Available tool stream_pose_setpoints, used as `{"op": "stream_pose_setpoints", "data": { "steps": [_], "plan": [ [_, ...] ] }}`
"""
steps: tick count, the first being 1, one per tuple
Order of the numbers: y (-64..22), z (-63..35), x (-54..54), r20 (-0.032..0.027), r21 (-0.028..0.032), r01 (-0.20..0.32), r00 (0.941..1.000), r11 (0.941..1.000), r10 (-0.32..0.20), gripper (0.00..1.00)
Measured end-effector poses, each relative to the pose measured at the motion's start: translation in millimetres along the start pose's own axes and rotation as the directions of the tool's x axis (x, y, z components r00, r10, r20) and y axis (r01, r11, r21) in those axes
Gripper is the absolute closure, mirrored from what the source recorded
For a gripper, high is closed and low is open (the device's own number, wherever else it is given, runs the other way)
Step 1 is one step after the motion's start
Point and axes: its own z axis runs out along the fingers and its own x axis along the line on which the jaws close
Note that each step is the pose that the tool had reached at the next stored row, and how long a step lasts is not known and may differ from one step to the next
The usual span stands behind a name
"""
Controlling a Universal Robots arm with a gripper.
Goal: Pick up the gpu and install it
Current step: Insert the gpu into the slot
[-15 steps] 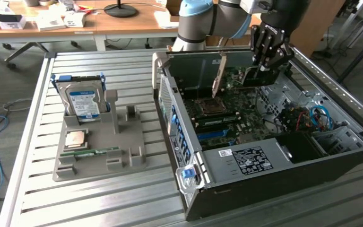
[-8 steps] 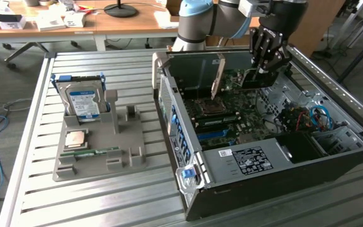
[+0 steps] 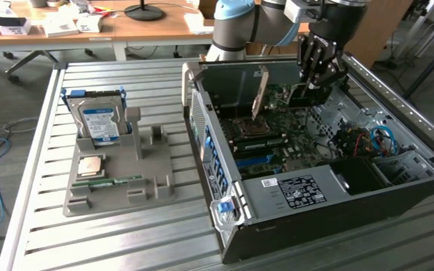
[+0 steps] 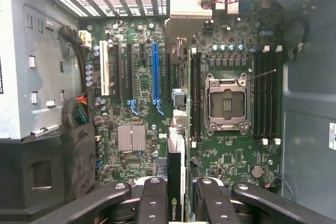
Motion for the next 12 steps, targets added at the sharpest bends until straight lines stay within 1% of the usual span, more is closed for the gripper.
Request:
{"op": "stream_pose_setpoints", "data": {
  "steps": [12],
  "plan": [
    [3.9,1.0,-0.6,-0.0002,0.0,0.0,1.0,1.0,0.0,0.74]
  ]
}}
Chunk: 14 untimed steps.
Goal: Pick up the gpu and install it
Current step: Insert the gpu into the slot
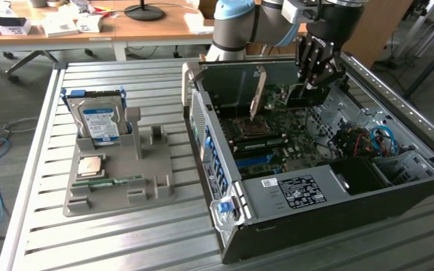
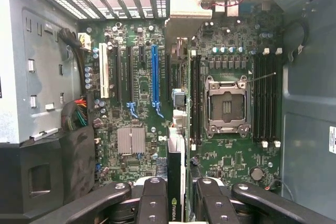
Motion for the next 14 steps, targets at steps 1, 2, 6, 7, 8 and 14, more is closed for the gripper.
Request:
{"op": "stream_pose_setpoints", "data": {
  "steps": [1,2,6,7,8,14],
  "plan": [
    [0.0,0.0,0.0,0.0,-0.0001,0.0,1.0,1.0,0.0,0.74],
    [0.0,0.0,0.0,0.0001,0.0,0.0,1.0,1.0,0.0,0.74],
    [1.3,0.0,0.0,0.0,0.0001,0.0,1.0,1.0,0.0,0.74],
    [2.0,0.0,0.0,0.0001,0.0002,0.0,1.0,1.0,0.0,0.74],
    [2.9,0.0,0.1,0.0001,0.0004,0.0,1.0,1.0,0.0,0.74],
    [5.9,0.0,0.1,0.0001,0.0009,0.0,1.0,1.0,0.0,0.74]
  ]
}}
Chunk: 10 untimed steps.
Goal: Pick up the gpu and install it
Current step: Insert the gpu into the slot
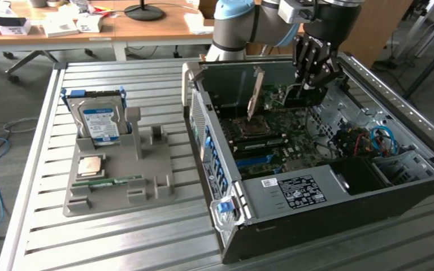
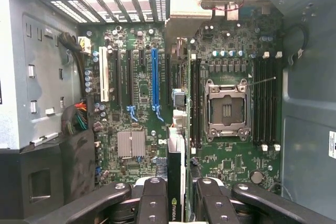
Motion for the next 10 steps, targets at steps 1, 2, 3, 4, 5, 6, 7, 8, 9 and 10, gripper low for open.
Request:
{"op": "stream_pose_setpoints", "data": {
  "steps": [1,2,3,4,5,6,7,8,9,10],
  "plan": [
    [0.0,0.0,0.0,0.0,0.0,0.0,1.0,1.0,0.0,0.74],
    [0.1,0.0,0.0,0.0,0.0,0.0,1.0,1.0,0.0,0.74],
    [0.1,0.0,0.0,0.0,0.0,0.0,1.0,1.0,0.0,0.74],
    [0.1,0.1,0.0,0.0001,0.0,0.0,1.0,1.0,0.0,0.74],
    [0.2,0.3,-0.1,0.0001,0.0,0.0,1.0,1.0,0.0,0.74],
    [0.4,0.4,-0.1,0.0001,0.0,0.0,1.0,1.0,0.0,0.74],
    [0.4,0.5,-0.1,-0.0001,0.0,0.0,1.0,1.0,0.0,0.74],
    [0.4,0.6,-0.1,0.0,0.0,0.0,1.0,1.0,0.0,0.74],
    [0.4,0.7,-0.1,0.0,0.0,0.0,1.0,1.0,0.0,0.74],
    [0.5,0.8,-0.1,0.0,0.0,0.0,1.0,1.0,0.0,0.74]
  ]
}}
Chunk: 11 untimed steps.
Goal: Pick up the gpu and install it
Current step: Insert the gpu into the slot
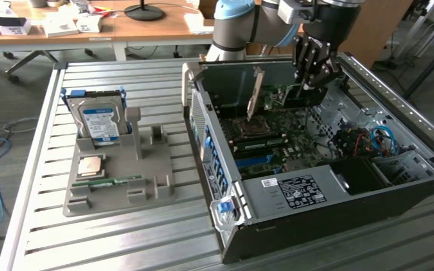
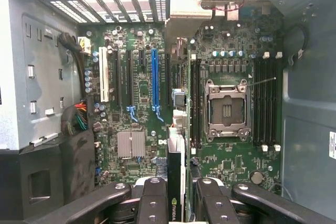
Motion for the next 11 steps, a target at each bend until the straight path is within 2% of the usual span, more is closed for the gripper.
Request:
{"op": "stream_pose_setpoints", "data": {
  "steps": [11],
  "plan": [
    [4.5,1.8,-0.3,0.0001,0.0,0.0,1.0,1.0,0.0,0.74]
  ]
}}
